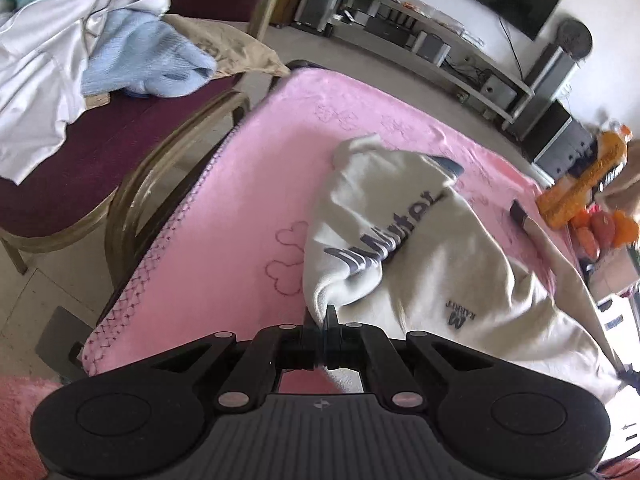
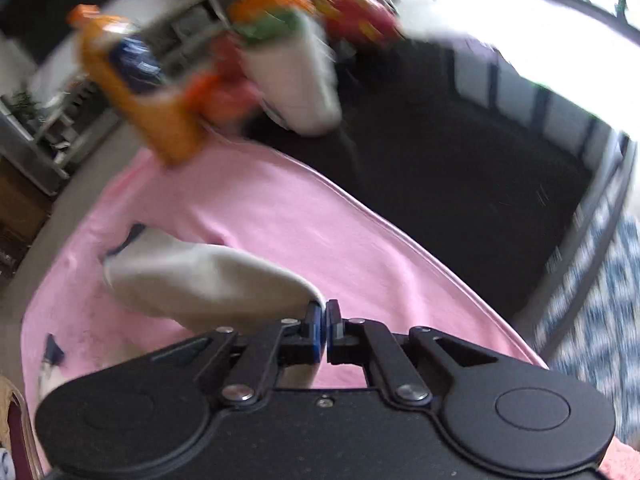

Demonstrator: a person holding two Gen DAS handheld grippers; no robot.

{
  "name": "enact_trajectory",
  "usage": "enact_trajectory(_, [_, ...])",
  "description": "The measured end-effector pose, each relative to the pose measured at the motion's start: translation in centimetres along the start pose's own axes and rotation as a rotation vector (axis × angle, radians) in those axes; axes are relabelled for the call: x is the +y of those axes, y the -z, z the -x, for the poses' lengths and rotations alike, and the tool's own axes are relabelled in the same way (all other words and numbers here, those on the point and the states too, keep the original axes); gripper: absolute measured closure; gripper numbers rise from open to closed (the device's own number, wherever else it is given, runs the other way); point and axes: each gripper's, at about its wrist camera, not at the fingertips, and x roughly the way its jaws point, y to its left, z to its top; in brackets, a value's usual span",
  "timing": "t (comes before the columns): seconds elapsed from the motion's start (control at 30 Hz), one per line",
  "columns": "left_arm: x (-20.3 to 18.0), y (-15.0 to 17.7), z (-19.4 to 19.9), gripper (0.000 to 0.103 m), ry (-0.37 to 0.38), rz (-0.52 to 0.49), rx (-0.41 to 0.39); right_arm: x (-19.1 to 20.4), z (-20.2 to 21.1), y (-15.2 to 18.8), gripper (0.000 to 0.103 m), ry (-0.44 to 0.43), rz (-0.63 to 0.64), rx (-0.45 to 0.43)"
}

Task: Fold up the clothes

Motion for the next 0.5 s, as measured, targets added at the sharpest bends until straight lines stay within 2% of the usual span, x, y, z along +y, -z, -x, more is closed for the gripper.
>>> enact_trajectory(0.1, [-0.6,0.4,0.0,0.102,-0.03,-0.035,-0.01,-2.9,-0.9,0.5,0.081,-0.041,-0.073,0.048])
enact_trajectory(0.2, [-0.5,0.4,0.0,0.102,-0.033,-0.026,-0.018,-3.9,-0.2,0.7,0.079,-0.13,-0.099,0.008])
enact_trajectory(0.37, [-0.8,0.4,0.0,0.102,-0.019,-0.028,-0.037,-5.1,0.6,0.1,0.063,-0.264,-0.152,-0.009])
enact_trajectory(0.4, [-1.0,0.3,0.0,0.102,-0.015,-0.034,-0.042,-5.1,0.5,0.0,0.06,-0.277,-0.157,0.003])
enact_trajectory(0.5, [-1.3,0.4,-0.2,0.102,-0.011,-0.048,-0.038,-4.3,-0.6,0.7,0.058,-0.237,-0.127,0.099])
